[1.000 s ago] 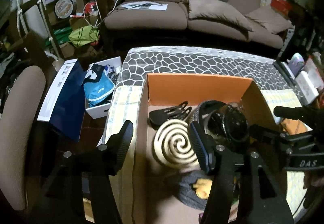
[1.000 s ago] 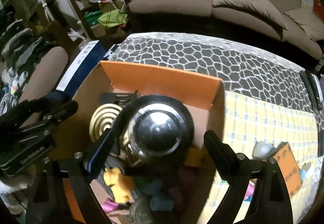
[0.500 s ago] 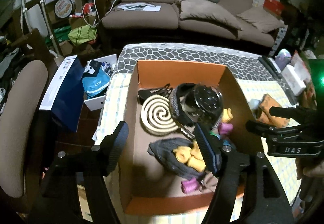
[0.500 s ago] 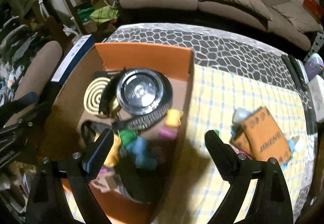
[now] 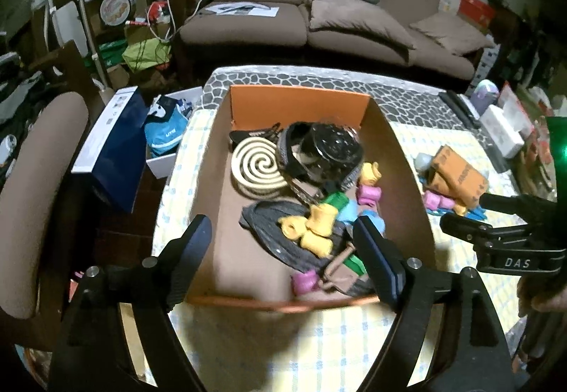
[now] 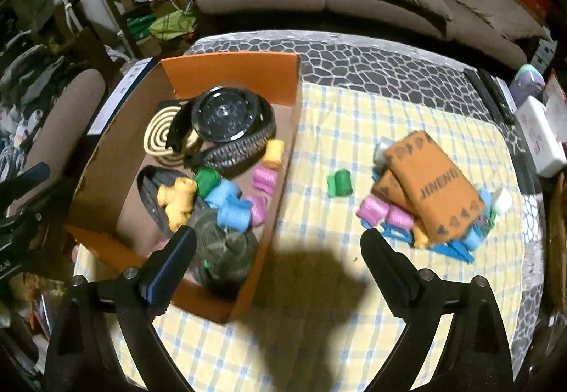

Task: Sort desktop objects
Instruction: 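Open both tools to release the tub and claw clip into the box, then move both tools back over the table toward the orange knit sock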

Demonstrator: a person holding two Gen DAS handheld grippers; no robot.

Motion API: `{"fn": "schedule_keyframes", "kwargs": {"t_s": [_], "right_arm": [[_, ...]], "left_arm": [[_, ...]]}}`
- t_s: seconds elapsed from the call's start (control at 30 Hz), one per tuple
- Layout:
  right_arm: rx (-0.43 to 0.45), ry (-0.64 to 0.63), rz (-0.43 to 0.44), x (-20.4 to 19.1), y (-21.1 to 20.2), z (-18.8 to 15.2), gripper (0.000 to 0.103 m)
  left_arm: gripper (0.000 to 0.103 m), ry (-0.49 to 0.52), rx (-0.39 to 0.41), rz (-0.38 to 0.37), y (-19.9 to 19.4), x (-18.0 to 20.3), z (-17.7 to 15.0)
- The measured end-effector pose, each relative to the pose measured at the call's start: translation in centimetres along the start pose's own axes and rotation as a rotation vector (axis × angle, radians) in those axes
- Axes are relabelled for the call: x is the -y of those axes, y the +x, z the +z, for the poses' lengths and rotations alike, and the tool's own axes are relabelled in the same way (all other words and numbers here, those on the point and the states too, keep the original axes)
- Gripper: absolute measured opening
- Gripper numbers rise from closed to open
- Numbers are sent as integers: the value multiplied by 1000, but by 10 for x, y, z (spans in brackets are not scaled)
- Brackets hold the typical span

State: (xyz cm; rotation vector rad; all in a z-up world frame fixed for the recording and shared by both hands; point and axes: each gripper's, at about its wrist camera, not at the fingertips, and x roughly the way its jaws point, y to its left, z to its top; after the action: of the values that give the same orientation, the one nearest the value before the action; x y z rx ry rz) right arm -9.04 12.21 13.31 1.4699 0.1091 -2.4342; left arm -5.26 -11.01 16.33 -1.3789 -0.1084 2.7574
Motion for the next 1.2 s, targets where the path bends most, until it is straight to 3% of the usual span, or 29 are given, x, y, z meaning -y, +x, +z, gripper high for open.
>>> {"fn": "schedule_keyframes", "kwargs": {"t_s": [0.17,0.23,0.53,0.77,0.97,1.2], "right_arm": [[3,28,-2,7,-10,-13,97],[7,29,-10,10,-15,-17,97],[15,39,-29,26,-33,-43,97],[7,84,-29,48,-39,-66,97],[14,139,-46,82,-47,-81,97],[50,208,-130,132,-49,-94,97]], "left_arm": [[85,-2,-10,-11,-7,10,-14],[102,-4,-11,-17,-10,14,-18],[103,-20,-1,-69,-27,39,-34],[103,23,-16,-100,-29,76,-48],[103,56,-28,-137,-23,108,-55],[103,68,-28,-188,-7,144,-64]]}}
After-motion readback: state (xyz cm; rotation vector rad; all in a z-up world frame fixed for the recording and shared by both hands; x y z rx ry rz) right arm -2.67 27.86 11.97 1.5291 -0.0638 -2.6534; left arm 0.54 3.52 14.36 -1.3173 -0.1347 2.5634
